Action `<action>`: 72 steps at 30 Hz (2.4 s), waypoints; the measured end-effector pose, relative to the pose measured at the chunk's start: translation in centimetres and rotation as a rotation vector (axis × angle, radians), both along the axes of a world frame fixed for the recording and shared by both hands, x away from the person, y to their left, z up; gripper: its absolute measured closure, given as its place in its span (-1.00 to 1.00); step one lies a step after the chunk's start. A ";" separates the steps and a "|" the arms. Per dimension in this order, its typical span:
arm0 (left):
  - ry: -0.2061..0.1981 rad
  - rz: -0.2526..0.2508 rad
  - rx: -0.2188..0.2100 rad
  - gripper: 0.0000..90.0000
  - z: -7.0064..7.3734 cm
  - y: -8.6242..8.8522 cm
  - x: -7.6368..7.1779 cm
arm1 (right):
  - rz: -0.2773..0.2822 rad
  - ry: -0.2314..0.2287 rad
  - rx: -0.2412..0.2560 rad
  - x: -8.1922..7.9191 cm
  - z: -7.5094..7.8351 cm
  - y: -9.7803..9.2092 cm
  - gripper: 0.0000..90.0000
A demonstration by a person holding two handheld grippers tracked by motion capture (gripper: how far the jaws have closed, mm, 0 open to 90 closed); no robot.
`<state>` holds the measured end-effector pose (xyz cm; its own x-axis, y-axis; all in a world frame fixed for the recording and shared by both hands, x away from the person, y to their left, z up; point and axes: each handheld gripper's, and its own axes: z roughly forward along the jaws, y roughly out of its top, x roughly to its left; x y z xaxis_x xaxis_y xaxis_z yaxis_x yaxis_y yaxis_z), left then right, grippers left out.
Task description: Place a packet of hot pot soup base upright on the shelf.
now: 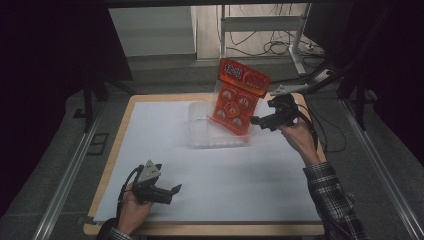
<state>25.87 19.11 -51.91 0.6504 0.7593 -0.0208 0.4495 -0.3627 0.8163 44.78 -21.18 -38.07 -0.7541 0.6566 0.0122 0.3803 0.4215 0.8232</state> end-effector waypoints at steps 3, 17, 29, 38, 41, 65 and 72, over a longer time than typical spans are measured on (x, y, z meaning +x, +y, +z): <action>-0.002 0.002 0.001 -1.00 0.0 0.0 0.0 | 0.005 0.001 0.008 -0.5 -0.2 -0.1 -1.00; -0.003 0.002 0.005 -1.00 0.0 -0.1 0.0 | 0.023 -0.017 0.001 -3.4 -0.8 0.0 -1.00; -0.002 0.001 0.011 -1.00 0.0 -0.1 0.0 | 0.023 -0.039 0.017 -5.2 -2.5 -0.7 -1.00; -0.007 -0.001 0.015 -1.00 -0.1 -0.1 0.0 | 0.032 -0.032 0.010 -5.9 -3.4 -0.6 -1.00; -0.008 -0.001 0.017 -1.00 0.0 -0.1 -0.1 | 0.035 -0.036 0.013 -6.4 -3.5 -0.5 -1.00; -0.013 0.001 0.025 -1.00 0.0 -0.1 -0.1 | 0.062 -0.048 0.025 -9.8 -4.1 0.5 -1.00; -0.017 0.002 0.026 -1.00 0.0 -0.2 -0.1 | 0.062 -0.030 0.025 -10.7 -4.6 0.1 -1.00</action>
<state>25.73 18.92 -51.87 0.6489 0.7608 0.0096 0.4367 -0.3828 0.8141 34.07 -21.10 -42.62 -0.7939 0.6080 0.0047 0.3288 0.4229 0.8444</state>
